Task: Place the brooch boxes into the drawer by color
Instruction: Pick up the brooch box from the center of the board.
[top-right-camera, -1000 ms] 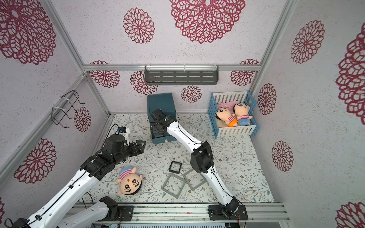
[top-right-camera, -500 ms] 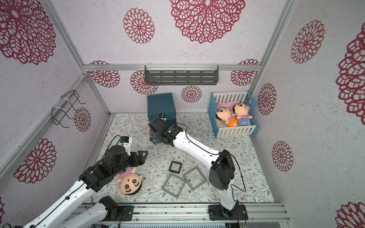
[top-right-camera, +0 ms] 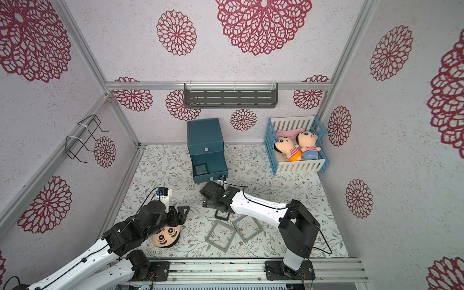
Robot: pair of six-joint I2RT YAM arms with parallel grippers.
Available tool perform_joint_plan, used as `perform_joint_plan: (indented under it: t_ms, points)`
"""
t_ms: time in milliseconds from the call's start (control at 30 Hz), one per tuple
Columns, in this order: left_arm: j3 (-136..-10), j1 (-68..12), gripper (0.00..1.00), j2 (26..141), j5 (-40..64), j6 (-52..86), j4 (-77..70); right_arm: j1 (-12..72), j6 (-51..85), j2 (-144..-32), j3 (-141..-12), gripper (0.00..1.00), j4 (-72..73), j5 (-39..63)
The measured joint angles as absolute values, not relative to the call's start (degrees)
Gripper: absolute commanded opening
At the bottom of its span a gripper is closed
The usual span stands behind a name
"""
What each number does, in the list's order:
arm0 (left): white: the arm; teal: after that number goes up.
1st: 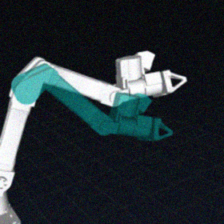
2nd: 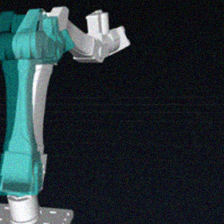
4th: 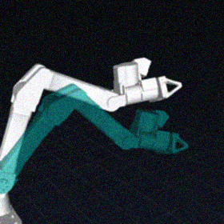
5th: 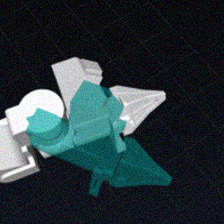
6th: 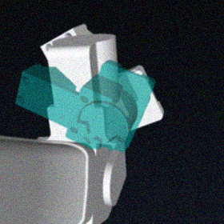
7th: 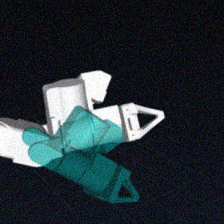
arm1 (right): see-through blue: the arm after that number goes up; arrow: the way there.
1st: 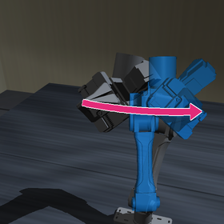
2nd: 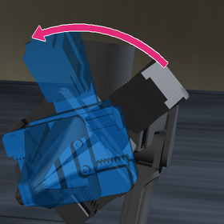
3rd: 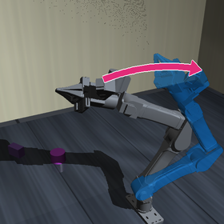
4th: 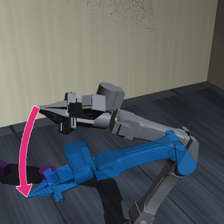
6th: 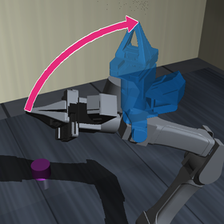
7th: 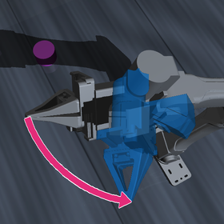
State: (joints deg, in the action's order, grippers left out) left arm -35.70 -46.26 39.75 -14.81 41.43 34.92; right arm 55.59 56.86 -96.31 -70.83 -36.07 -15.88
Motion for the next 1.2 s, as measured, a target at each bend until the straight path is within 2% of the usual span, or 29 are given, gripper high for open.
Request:
perform_joint_plan:
  t_ms: [267, 867, 1200]
  points:
    - [-34.63, -50.43, 0.84, 39.22, -18.04, 42.39, 35.27, 56.55, 62.61, -96.31, -65.10, 0.99, -33.63, -13.63]
    - [-33.36, -51.46, 0.84, 38.65, -20.23, 43.77, 35.66, 56.64, 67.02, -99.50, -62.04, 0.99, -32.34, -12.23]
    - [-33.36, -51.48, 0.84, 38.63, -20.56, 44.47, 35.62, 57.06, 65.89, -103.26, -64.88, 0.90, -34.22, -13.89]
